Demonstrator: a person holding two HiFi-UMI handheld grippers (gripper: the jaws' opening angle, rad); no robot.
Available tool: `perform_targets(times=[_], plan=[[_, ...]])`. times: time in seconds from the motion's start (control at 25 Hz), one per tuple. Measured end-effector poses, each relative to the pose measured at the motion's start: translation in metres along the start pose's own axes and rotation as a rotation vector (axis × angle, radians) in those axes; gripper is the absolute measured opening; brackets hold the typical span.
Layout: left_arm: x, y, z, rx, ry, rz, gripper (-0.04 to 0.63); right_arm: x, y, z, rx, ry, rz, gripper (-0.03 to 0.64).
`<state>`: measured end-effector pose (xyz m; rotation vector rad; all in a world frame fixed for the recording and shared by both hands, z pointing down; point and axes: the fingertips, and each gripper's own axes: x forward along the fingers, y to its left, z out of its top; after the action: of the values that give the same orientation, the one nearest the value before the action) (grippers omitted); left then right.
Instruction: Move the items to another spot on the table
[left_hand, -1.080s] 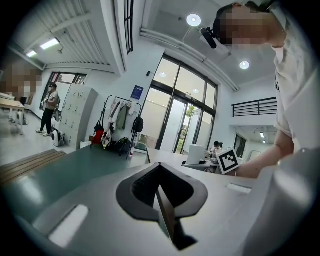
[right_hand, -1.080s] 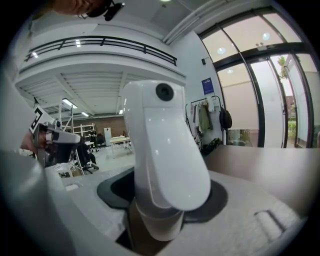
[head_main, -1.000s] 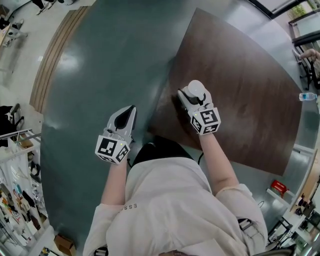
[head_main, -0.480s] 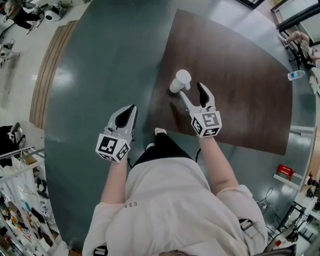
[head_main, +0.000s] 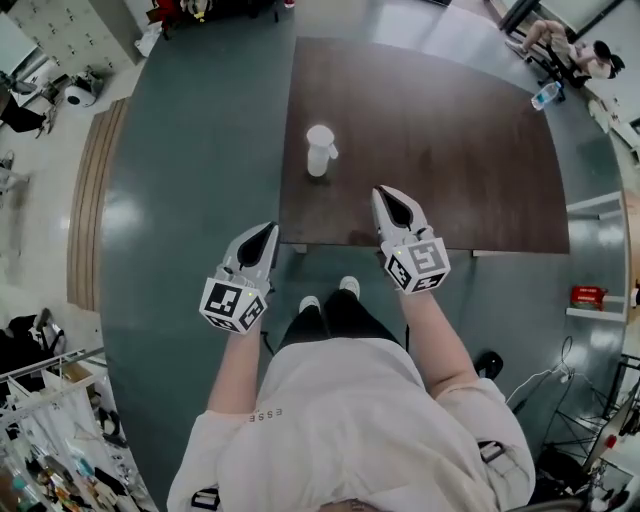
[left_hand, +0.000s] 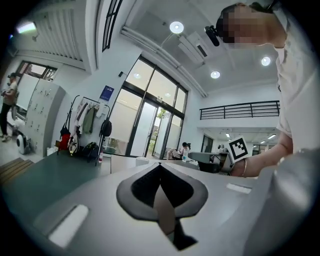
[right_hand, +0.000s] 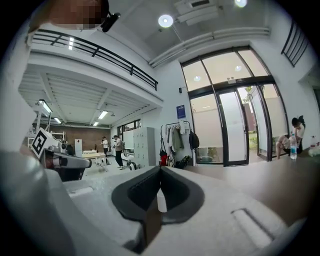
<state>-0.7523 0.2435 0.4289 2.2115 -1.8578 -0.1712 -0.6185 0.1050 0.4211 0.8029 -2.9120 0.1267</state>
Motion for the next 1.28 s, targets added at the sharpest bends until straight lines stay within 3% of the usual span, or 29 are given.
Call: perform_targets(times=[0.2,0.4,0.68,0.96,1.12,1.28], plan=[[0.008,-0.082,-0.016,0.021,-0.002,-0.035,0.016,-0.087,-0.023,-0.009,-0.059,0.015,-0.02,-0.012],[0.022,-0.181,-0.048,0.022,0.005,-0.051,0.017,-0.186,-0.067,-0.036,-0.016,0.037,-0.046,-0.012],[0.038,-0.356,-0.113,0.034,0.001,-0.052,0.016,-0.351,-0.137,-0.068,-0.034,0.058,-0.056,-0.014],[0.056,-0.52,-0.162,0.021,-0.023,-0.102,0.017,-0.504,-0.204,-0.103,-0.059,0.088,-0.073,-0.012],[0.057,-0.589,-0.178,0.025,-0.014,-0.114,0.016,-0.576,-0.231,-0.112,-0.044,0.079,-0.095,-0.014],[0.046,-0.627,-0.183,0.042,-0.006,-0.117,0.017,-0.62,-0.232,-0.123,-0.005,0.076,-0.11,-0.014]])
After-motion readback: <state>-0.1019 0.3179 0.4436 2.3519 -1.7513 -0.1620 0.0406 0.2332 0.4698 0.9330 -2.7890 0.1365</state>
